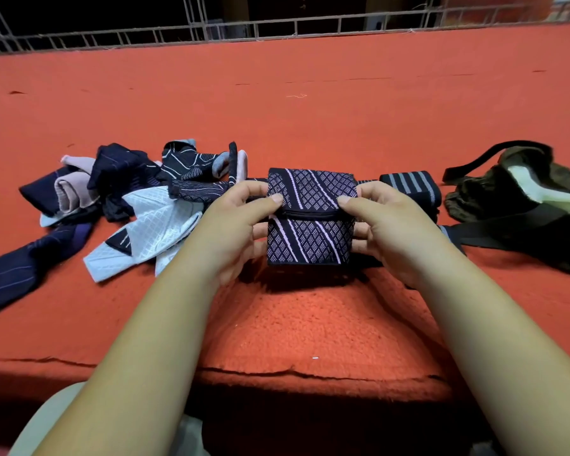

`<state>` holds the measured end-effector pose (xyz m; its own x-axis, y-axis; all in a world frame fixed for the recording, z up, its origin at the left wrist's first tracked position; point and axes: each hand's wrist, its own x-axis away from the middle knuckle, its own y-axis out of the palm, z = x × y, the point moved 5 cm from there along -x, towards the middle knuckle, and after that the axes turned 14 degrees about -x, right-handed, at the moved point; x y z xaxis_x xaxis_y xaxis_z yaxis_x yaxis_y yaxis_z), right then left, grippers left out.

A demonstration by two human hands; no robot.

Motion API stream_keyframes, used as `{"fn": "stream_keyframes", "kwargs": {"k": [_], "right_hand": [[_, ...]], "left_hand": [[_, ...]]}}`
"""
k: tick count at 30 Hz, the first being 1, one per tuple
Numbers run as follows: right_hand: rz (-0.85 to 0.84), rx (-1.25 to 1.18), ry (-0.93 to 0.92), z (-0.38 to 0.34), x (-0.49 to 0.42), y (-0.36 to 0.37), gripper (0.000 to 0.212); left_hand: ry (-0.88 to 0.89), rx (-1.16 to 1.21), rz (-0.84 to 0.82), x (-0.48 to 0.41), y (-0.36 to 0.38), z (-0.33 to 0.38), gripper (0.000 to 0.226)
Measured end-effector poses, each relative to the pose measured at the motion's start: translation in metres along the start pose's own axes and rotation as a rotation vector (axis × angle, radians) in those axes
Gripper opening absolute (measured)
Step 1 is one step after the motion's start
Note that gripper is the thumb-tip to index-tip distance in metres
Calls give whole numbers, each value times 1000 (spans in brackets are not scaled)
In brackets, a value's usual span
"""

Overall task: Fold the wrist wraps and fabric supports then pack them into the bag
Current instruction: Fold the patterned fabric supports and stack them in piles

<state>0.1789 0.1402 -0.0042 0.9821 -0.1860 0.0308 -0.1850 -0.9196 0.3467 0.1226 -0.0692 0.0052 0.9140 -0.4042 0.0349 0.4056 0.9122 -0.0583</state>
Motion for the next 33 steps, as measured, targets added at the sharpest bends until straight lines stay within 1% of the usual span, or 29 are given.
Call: {"fn": "stream_keyframes", "kwargs": {"k": [4, 6, 9, 11, 13, 14, 15, 16, 17, 20, 23, 26, 29, 31, 33], "right_hand": [[25, -96, -10, -3, 2, 0, 12], [29, -126, 1, -3, 3, 0, 7], [39, -136, 0, -3, 5, 2, 3], [60, -90, -38, -4, 5, 3, 2], [96, -15, -105, -5, 4, 1, 6], [114, 46, -144, -6, 3, -1, 9], [125, 102, -180, -8, 3, -2, 10], [132, 132, -213, -9, 2, -2, 10], [131, 135, -234, -9, 2, -2, 9], [98, 134, -290, -8, 1, -1, 17], [43, 223, -394, -12, 5, 2, 24], [56, 250, -451, -12, 7, 4, 27], [74, 111, -375, -6, 3, 1, 41], [57, 29, -308, -4, 0, 1, 47], [47, -77, -256, -4, -1, 2, 44]], "left_hand": [[-46, 80, -12, 0, 2, -1, 11], [-72, 126, -13, 0, 2, -2, 17], [-72, 132, 18, 0, 3, -4, 28], [-47, 122, 43, 0, 3, -4, 32], [-32, 112, 78, -2, 2, -6, 36], [-24, 97, 104, -3, 1, -7, 34], [-10, 74, 134, -4, 0, -7, 27], [5, 57, 164, -5, -1, -7, 18], [21, 44, 199, -6, -2, -7, 15], [66, 2, 290, -6, -5, -5, 24], [122, -22, 291, -5, -8, 0, 33], [126, -16, 305, -4, -6, 0, 33], [114, 6, 338, -2, -6, 2, 34], [118, 26, 292, -1, -8, 4, 42], [127, 32, 212, -1, -8, 7, 48]]}}
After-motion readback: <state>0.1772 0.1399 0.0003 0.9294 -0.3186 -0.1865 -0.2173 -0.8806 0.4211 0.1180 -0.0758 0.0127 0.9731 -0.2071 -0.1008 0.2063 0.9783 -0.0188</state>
